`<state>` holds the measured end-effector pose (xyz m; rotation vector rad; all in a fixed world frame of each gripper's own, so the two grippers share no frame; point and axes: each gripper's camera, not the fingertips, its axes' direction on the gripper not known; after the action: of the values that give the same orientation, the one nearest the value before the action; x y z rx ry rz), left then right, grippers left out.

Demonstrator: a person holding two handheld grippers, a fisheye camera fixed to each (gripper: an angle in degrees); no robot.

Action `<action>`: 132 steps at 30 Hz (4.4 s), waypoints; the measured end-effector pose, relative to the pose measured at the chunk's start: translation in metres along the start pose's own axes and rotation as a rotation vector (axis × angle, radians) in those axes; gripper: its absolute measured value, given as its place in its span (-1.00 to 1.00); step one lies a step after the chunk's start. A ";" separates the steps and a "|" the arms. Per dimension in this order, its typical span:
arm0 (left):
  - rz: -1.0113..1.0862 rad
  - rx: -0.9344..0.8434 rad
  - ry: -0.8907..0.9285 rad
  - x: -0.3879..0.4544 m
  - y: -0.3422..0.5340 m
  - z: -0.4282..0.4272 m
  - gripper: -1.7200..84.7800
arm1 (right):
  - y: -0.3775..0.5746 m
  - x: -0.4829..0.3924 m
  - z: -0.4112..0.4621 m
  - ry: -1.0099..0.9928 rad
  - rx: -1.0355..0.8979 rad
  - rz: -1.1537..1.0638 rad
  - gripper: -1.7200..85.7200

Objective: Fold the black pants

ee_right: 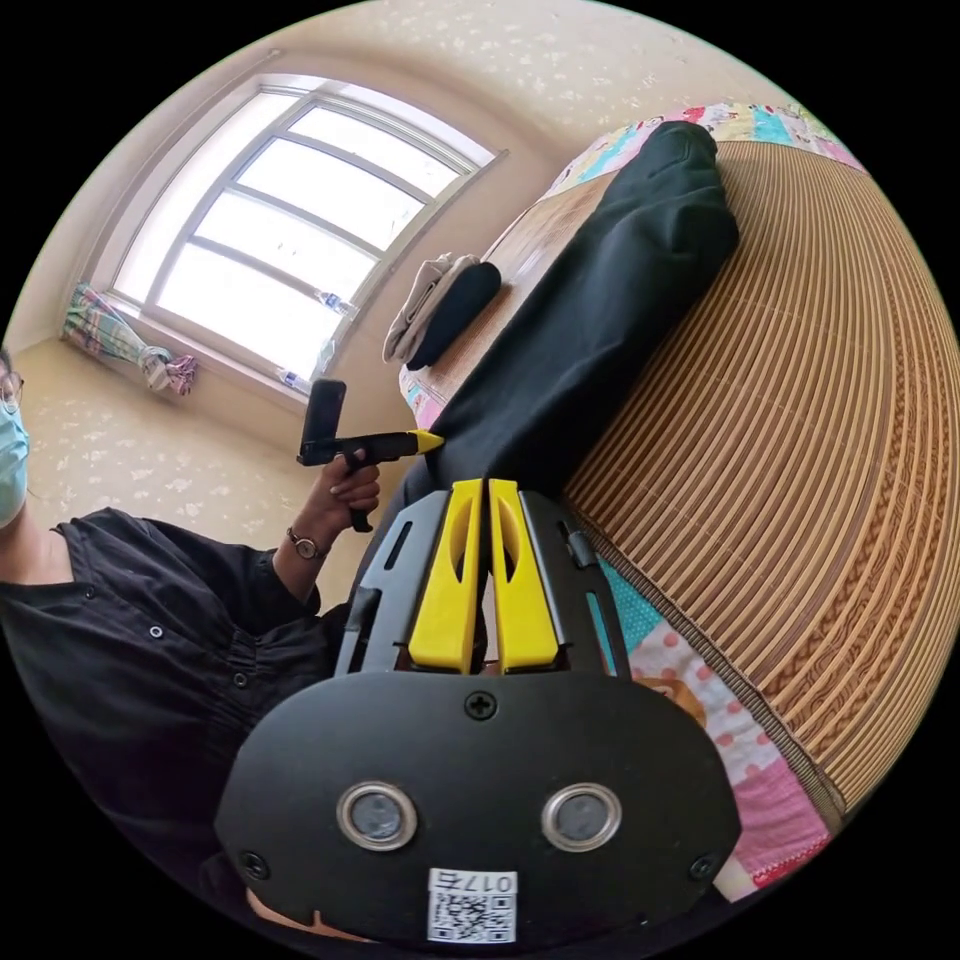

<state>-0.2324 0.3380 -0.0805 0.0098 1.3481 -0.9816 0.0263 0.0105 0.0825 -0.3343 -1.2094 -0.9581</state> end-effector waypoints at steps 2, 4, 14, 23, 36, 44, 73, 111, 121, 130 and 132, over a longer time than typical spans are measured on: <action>-0.030 -0.021 0.001 -0.007 0.001 0.003 -0.88 | -0.002 0.002 0.001 0.012 -0.031 0.021 -0.93; -0.036 -0.029 0.012 -0.010 0.000 0.003 -0.88 | -0.003 0.004 -0.001 0.019 -0.043 0.028 -0.93; 0.115 -0.037 0.026 0.011 0.009 -0.018 -0.88 | -0.006 0.006 -0.025 -0.012 -0.073 0.021 -0.93; 0.128 -0.073 0.018 0.007 0.011 -0.020 -0.88 | -0.013 0.000 -0.030 -0.029 -0.085 0.015 -0.93; 0.082 -0.121 0.065 -0.005 0.012 -0.024 -0.84 | -0.019 -0.003 -0.040 -0.066 -0.089 0.039 -0.94; 0.088 0.009 0.005 0.006 -0.005 -0.049 -0.78 | -0.027 0.002 -0.062 -0.106 0.001 0.083 -0.92; -0.036 0.086 0.023 -0.020 -0.002 -0.068 -0.81 | -0.050 0.002 -0.050 -0.105 0.000 0.150 -0.79; -0.095 -0.136 -0.022 -0.019 -0.017 -0.007 -0.76 | -0.060 0.009 0.001 -0.111 -0.004 0.180 -0.90; -0.037 -0.182 -0.019 -0.010 -0.025 0.012 -0.84 | -0.066 -0.004 0.011 -0.026 -0.082 0.107 -0.90; 0.039 -0.177 -0.051 -0.004 -0.032 0.009 -0.80 | -0.066 0.021 0.008 -0.097 -0.068 0.179 -0.83; 0.055 -0.151 -0.012 -0.007 -0.035 0.002 -0.74 | -0.069 0.024 0.006 -0.102 -0.070 0.181 -0.79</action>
<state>-0.2511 0.3193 -0.0560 -0.0731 1.4010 -0.8309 -0.0296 -0.0361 0.0882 -0.5446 -1.2173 -0.8356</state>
